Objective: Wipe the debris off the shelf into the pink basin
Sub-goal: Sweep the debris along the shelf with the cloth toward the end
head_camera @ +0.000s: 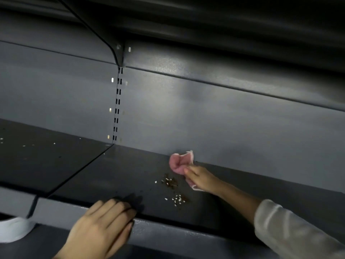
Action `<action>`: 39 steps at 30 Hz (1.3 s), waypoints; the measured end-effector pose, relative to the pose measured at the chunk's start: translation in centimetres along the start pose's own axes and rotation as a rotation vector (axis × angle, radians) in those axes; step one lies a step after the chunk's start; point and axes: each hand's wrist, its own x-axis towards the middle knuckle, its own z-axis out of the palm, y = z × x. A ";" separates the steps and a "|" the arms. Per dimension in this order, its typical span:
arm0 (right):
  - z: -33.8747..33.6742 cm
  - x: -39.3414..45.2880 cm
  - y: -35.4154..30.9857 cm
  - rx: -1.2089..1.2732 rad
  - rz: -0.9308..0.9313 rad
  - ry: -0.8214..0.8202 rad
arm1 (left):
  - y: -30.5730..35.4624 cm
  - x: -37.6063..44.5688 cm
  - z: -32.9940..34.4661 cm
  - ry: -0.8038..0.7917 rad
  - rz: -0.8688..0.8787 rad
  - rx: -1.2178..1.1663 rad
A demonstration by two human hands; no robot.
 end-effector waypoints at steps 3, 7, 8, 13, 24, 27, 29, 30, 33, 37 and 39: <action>-0.7 -1.2 0.0 0.043 -0.079 -0.043 | -0.3 -0.1 -0.4 -0.028 0.004 -0.015; -4.5 0.7 2.9 0.082 -0.029 0.145 | -0.6 -0.2 -0.5 -0.018 -0.043 0.002; -5.0 1.5 3.7 0.044 -0.004 0.193 | -0.5 -0.3 -0.4 -0.017 -0.056 0.005; -1.5 3.0 2.5 -0.062 -0.140 -0.046 | -0.5 -0.5 -0.2 -0.019 -0.041 0.037; -2.5 -2.5 0.6 0.101 -0.083 0.075 | -2.1 -0.7 -1.1 -0.049 0.039 0.009; -5.9 -3.5 3.4 0.096 0.112 0.333 | -3.8 -0.8 -2.1 -0.037 0.042 -0.004; -6.0 -3.2 5.0 0.077 0.228 0.363 | -4.6 -0.9 -2.4 -0.029 0.044 -0.021; -5.3 -2.6 5.1 0.119 0.232 0.348 | -4.8 -0.9 -2.3 -0.031 0.044 -0.029; -2.9 0.0 3.6 0.195 0.159 0.368 | -4.9 -1.1 -1.8 -0.039 0.074 -0.004; -1.6 1.5 1.8 0.279 0.136 0.386 | -5.1 -1.2 -1.8 -0.044 0.095 0.023; -0.6 1.7 -0.3 0.284 0.076 0.360 | -5.0 -1.4 -1.6 -0.032 0.083 0.019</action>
